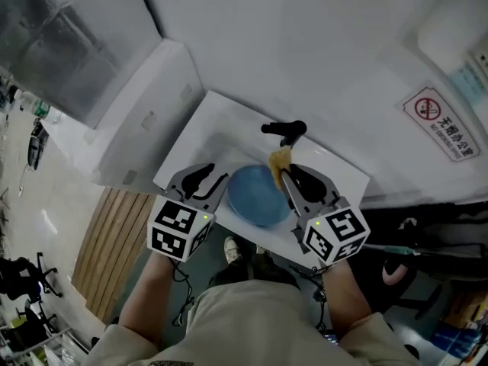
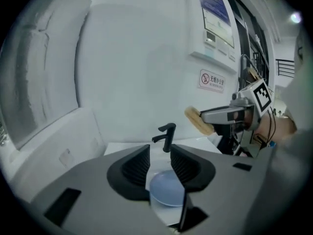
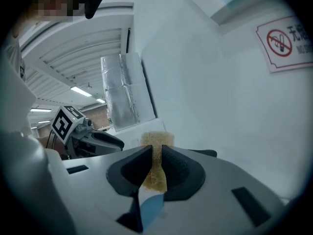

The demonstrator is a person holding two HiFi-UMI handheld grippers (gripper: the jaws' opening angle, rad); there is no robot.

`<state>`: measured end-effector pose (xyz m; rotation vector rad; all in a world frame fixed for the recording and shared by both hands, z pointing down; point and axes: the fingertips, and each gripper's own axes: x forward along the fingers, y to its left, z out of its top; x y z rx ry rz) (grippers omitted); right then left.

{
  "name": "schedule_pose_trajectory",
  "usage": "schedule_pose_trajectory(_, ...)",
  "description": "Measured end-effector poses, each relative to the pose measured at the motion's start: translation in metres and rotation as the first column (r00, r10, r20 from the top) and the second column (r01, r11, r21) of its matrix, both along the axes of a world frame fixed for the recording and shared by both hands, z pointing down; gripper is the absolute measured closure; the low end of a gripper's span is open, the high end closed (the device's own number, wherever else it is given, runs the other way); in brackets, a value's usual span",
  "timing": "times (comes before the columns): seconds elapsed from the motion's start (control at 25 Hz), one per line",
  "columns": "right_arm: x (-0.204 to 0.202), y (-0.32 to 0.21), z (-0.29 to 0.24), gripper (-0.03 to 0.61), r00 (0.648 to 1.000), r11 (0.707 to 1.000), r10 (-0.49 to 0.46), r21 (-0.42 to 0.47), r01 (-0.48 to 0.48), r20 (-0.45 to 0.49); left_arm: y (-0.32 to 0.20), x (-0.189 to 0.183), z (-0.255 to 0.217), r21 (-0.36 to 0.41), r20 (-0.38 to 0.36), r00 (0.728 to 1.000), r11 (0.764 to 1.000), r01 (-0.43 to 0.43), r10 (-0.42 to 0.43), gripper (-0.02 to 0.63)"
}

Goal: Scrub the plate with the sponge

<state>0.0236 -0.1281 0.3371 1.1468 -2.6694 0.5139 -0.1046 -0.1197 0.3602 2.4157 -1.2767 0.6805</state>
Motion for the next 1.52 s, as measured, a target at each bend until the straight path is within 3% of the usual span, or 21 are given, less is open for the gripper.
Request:
schedule_pose_trajectory(0.28, -0.012, -0.022, 0.062, 0.509, 0.999, 0.995, -0.026, -0.1, 0.023, -0.031, -0.022, 0.008, 0.074, -0.175, 0.004, 1.0, 0.984, -0.023, 0.024, 0.465)
schedule_pose_trajectory(0.48, -0.019, -0.031, 0.117, 0.509, 0.997, 0.983, -0.05, -0.177, 0.039, -0.055, -0.028, 0.007, 0.143, -0.309, 0.004, 1.0, 0.951, -0.015, 0.018, 0.454)
schedule_pose_trajectory(0.68, -0.022, -0.035, 0.178, 0.509, 0.993, 0.963, -0.066, -0.266, 0.038, -0.094, -0.026, 0.012, 0.205, -0.427, 0.015, 0.999, 0.904, -0.026, 0.036, 0.445)
schedule_pose_trajectory(0.84, -0.026, -0.035, 0.222, 0.509, 0.987, 0.946, -0.09, -0.322, 0.043, -0.133, -0.027, 0.008, 0.247, -0.497, 0.061, 0.996, 0.868, -0.025, 0.063, 0.439)
schedule_pose_trajectory(1.08, -0.032, -0.035, 0.276, 0.509, 0.973, 0.922, -0.144, -0.381, 0.064, -0.183, -0.039, 0.007, 0.295, -0.588, 0.071, 0.995, 0.808, -0.016, 0.071, 0.434)
schedule_pose_trajectory(1.44, -0.043, -0.029, 0.334, 0.508, 0.948, 0.876, -0.236, -0.469, 0.113, -0.213, -0.034, 0.015, 0.352, -0.724, 0.055, 0.994, 0.689, -0.026, 0.096, 0.445)
schedule_pose_trajectory(1.52, -0.049, -0.025, 0.346, 0.508, 0.938, 0.86, -0.273, -0.491, 0.138, -0.215, -0.03, 0.016, 0.36, -0.738, 0.082, 0.99, 0.675, -0.015, 0.112, 0.472)
